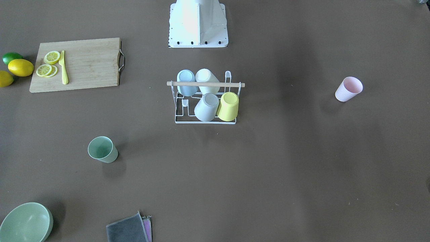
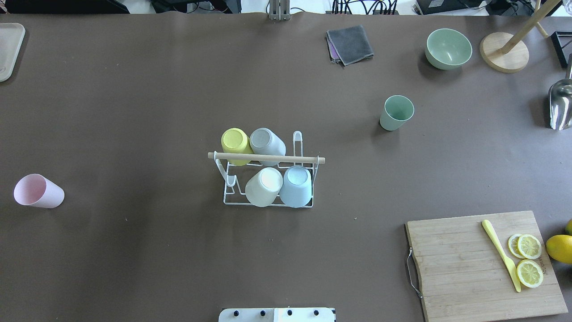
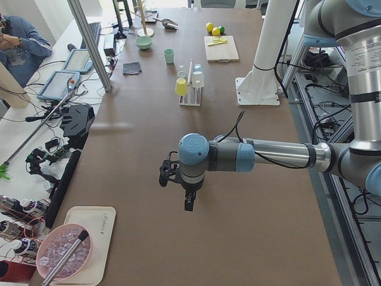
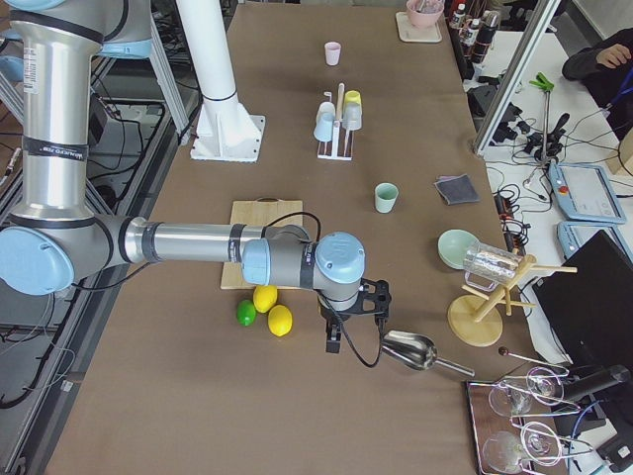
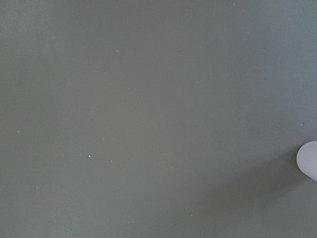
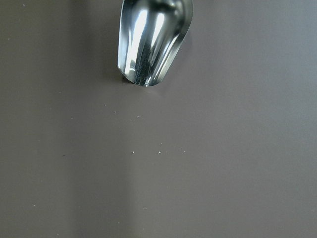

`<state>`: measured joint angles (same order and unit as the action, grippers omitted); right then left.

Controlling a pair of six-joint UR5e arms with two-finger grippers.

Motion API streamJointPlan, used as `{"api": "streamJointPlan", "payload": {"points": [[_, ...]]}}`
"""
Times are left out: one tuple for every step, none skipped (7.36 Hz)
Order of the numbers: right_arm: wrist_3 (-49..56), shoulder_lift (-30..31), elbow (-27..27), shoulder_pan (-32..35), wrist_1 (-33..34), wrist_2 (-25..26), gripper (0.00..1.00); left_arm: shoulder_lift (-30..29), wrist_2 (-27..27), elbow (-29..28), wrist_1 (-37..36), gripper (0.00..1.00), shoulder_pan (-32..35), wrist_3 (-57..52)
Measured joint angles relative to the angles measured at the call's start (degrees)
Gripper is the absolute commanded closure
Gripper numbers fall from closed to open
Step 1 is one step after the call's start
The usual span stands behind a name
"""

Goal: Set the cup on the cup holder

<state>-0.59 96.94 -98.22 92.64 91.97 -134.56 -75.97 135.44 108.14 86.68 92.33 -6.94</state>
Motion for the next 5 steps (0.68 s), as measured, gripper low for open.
{"api": "streamJointPlan", "payload": {"points": [[-0.02,0.00,-0.01,0.00,-0.02,0.00,0.00,0.15,-0.02,0.08,0.06,0.02,0.04,0.00],[0.00,0.00,-0.03,0.00,-0.03,0.00,0.00,0.21,-0.03,0.11,0.11,0.02,0.07,0.00],[0.03,0.00,-0.03,-0.03,-0.03,0.00,0.00,0.29,-0.02,0.12,0.13,0.02,0.10,0.00],[0.05,0.00,-0.02,-0.04,-0.03,0.00,0.00,0.39,-0.01,0.11,0.10,0.02,0.12,0.00],[0.04,0.00,-0.02,-0.02,-0.04,0.00,0.00,0.34,-0.09,0.01,0.04,0.02,-0.06,0.00]]}}
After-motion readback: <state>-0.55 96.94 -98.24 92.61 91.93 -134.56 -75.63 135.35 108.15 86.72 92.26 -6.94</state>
